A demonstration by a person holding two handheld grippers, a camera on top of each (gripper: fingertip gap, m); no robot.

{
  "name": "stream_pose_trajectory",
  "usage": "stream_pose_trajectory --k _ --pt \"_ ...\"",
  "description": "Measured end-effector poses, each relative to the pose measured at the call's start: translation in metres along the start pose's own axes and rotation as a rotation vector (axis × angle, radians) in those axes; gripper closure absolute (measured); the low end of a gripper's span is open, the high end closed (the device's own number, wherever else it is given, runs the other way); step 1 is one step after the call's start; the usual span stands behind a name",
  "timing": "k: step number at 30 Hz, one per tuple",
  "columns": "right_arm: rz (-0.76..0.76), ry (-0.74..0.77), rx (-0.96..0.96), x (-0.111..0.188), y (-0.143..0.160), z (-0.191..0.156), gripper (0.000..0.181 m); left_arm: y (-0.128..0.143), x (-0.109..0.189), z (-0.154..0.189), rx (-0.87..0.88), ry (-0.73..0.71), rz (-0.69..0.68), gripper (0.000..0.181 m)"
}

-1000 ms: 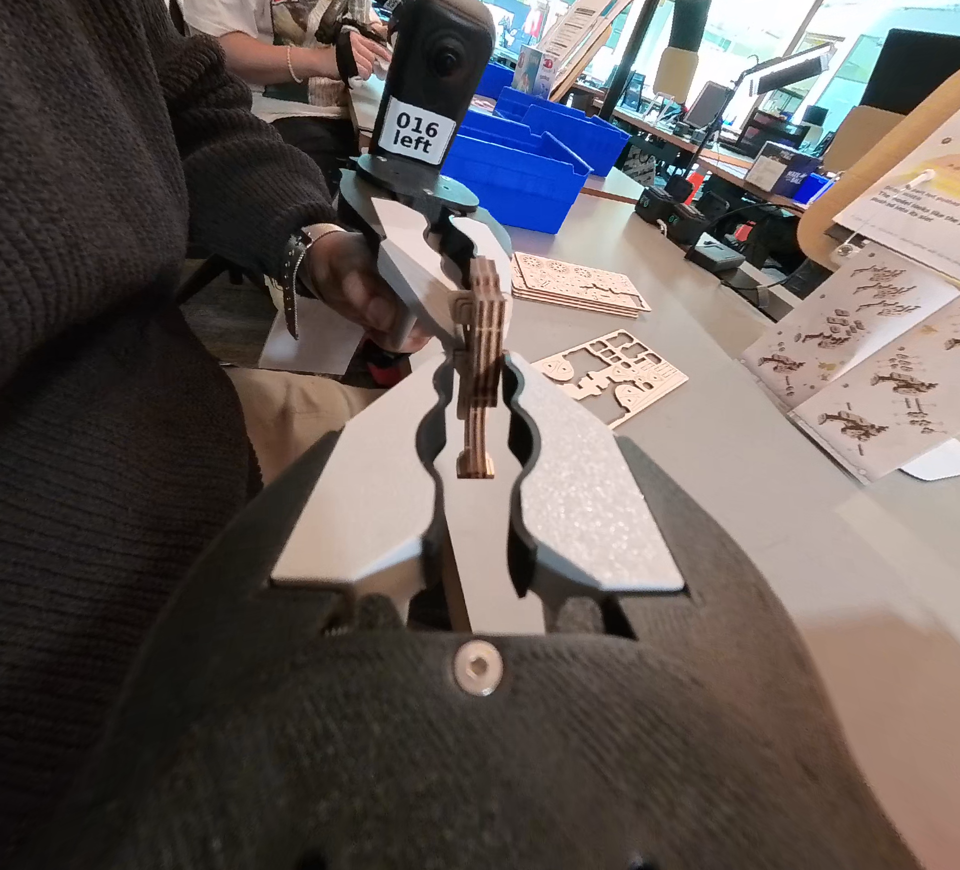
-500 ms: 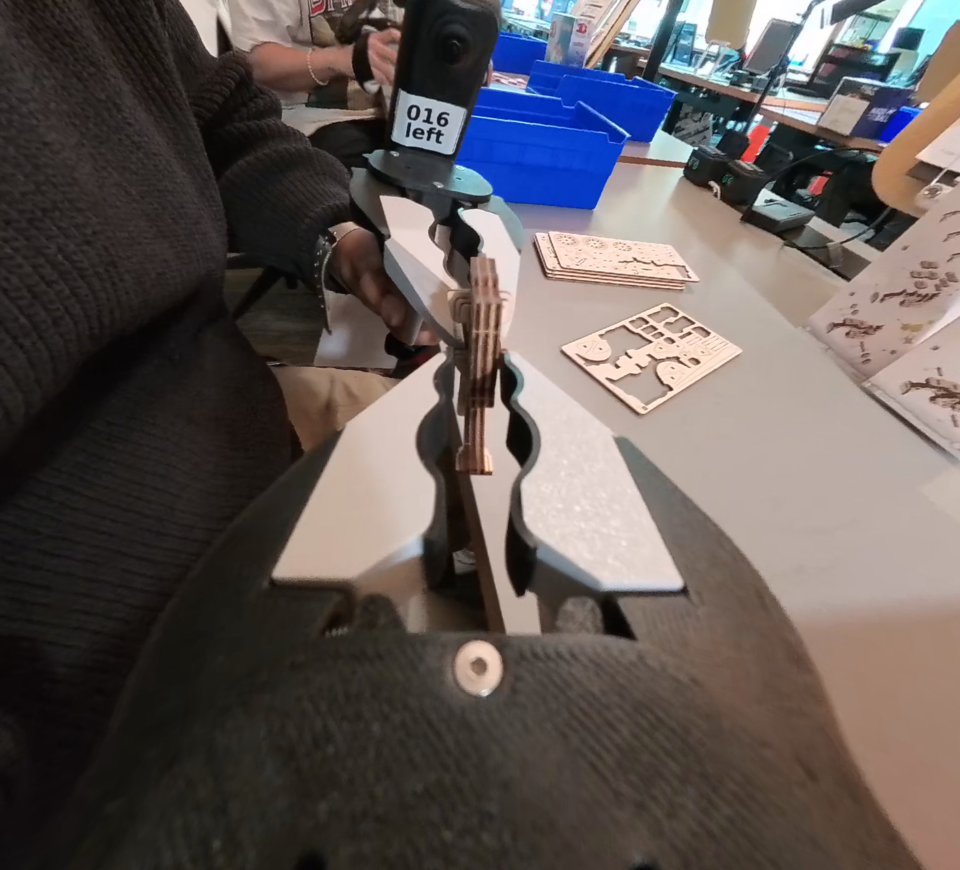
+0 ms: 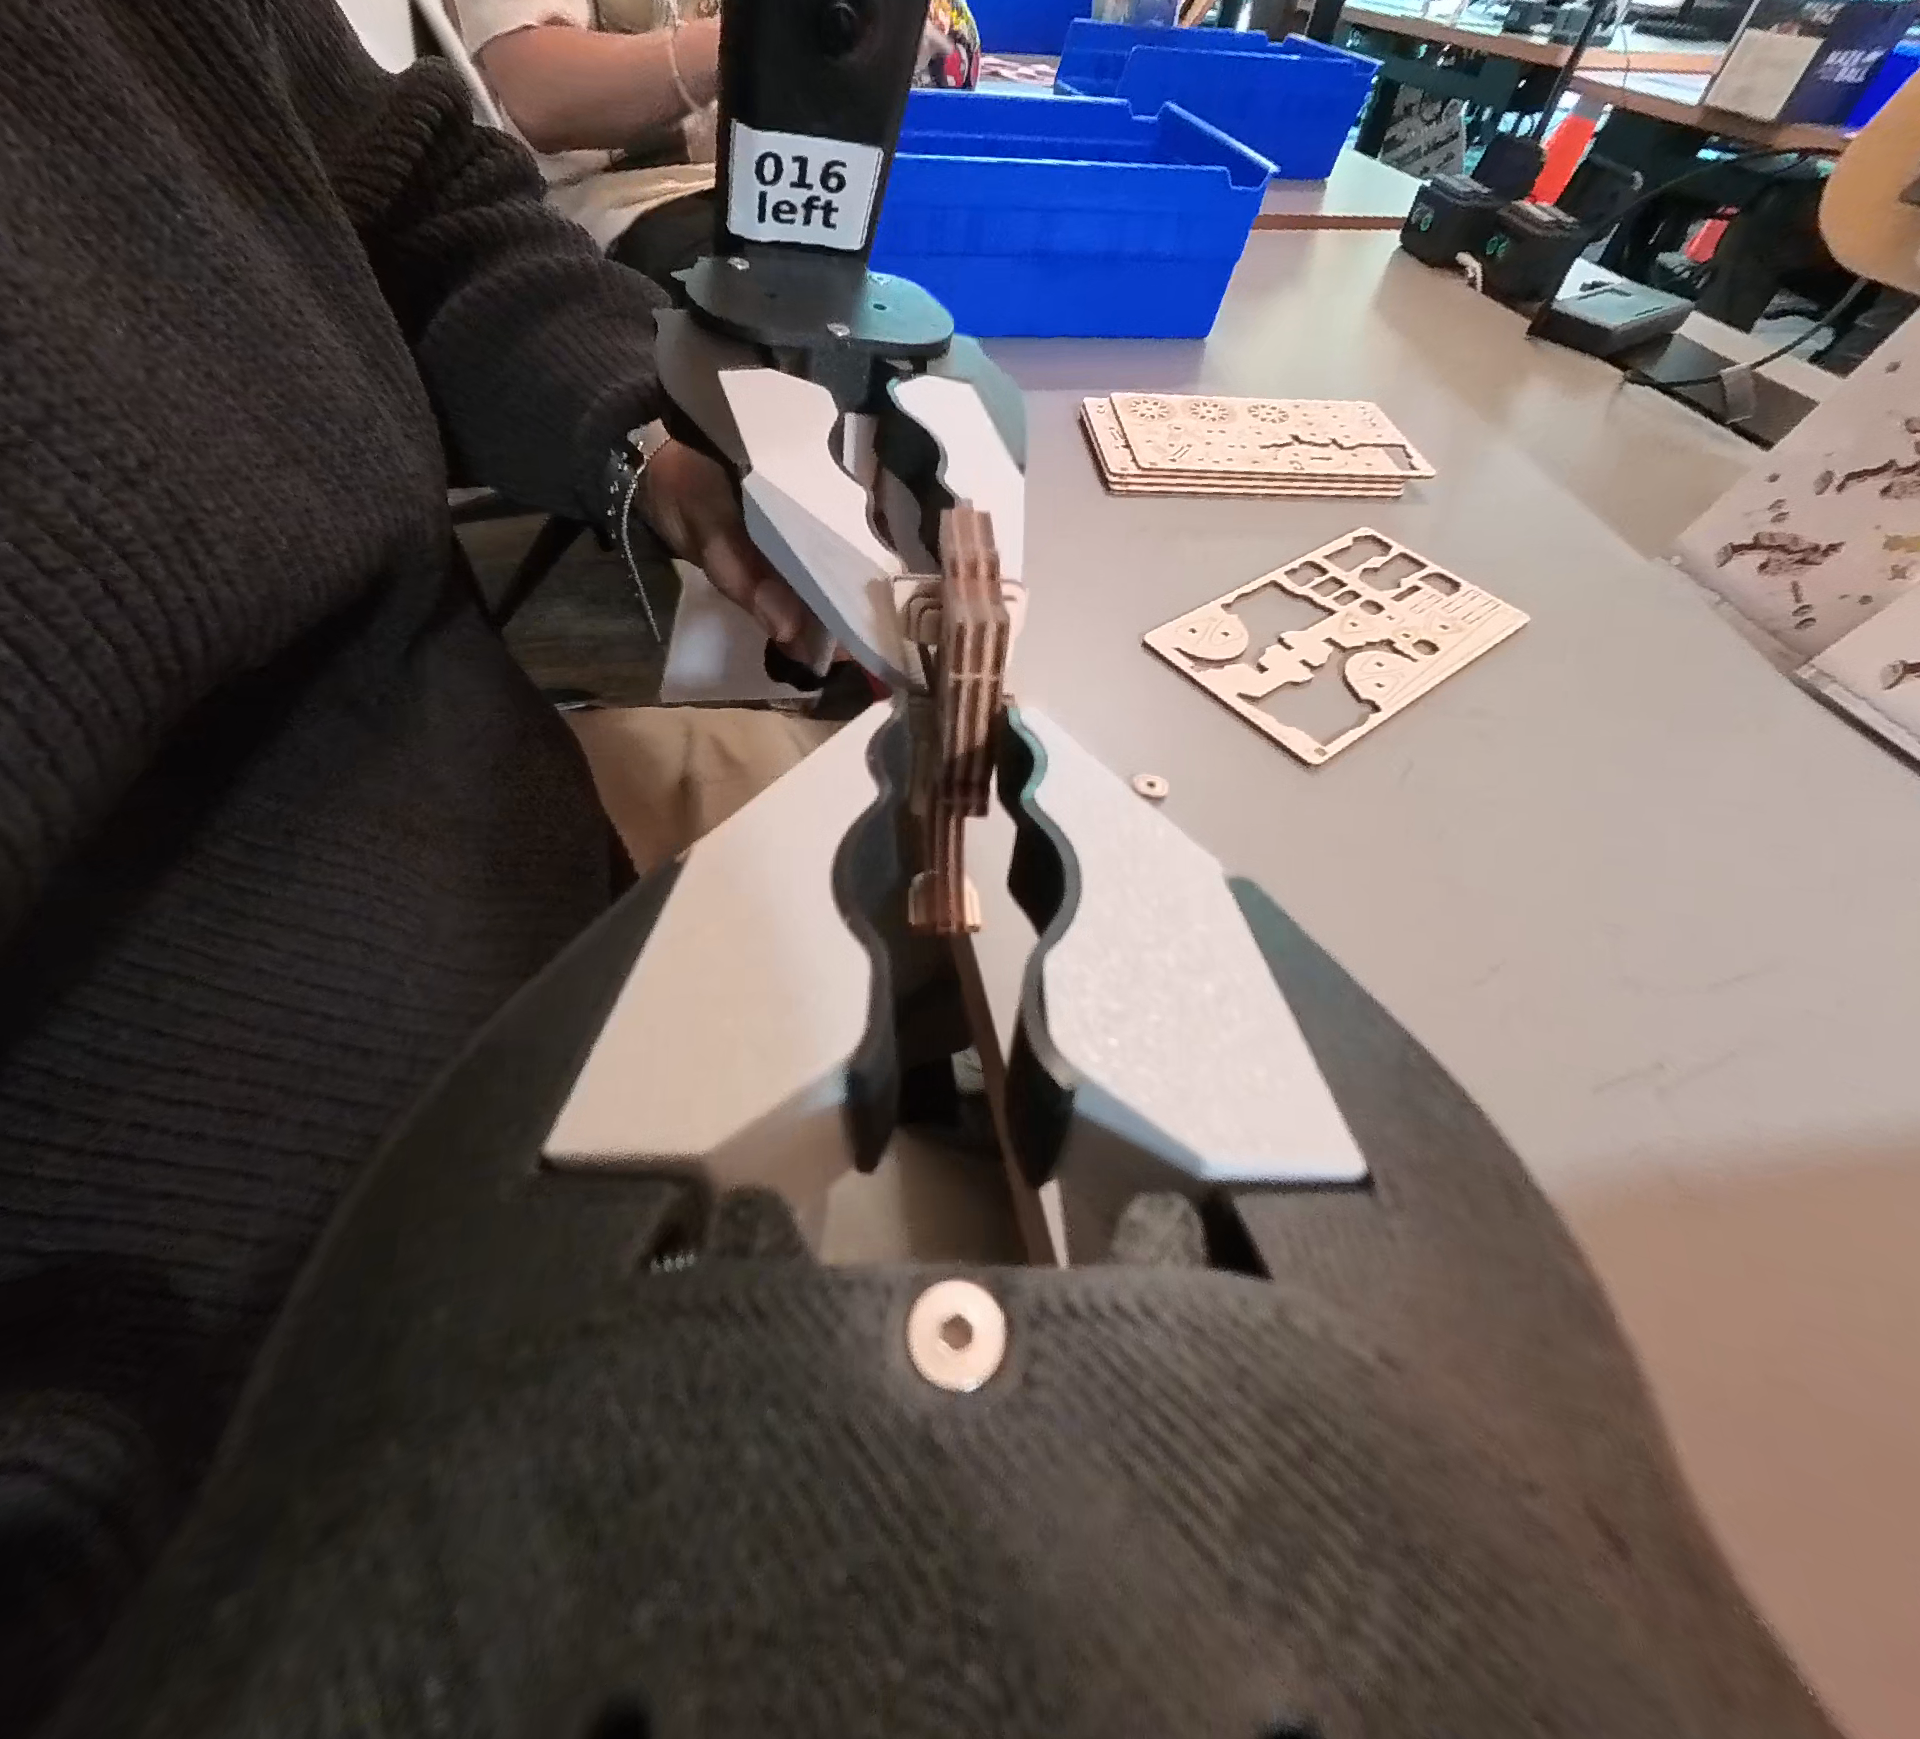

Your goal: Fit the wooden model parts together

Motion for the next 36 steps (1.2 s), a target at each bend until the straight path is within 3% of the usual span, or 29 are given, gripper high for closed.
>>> stream_pose_trajectory --k 9,23,28,36 --pt "0.039 -0.040 -0.123 -0.003 0.001 0.007 0.165 -0.001 0.002 -0.009 0.220 0.112 0.053 0.173" --pt "0.074 -0.099 -0.238 -0.006 0.005 0.009 0.164 0.005 0.003 -0.012 0.300 0.162 0.064 0.166" --pt "0.110 -0.091 -0.272 -0.004 0.003 0.014 0.164 0.007 0.004 -0.017 0.356 0.163 0.089 0.153" --pt "0.267 -0.082 -0.546 -0.004 -0.005 0.032 0.164 0.013 -0.004 -0.019 0.514 0.190 0.127 0.152"
Point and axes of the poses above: each gripper's, where its closed fingertips meet, x back along the fingers, y out of its underside, z = x × y across the jaws, the point moved 3 cm from there along x, back along the fingers, and after that the axes turned 8 degrees about y, right-handed, at the moved point
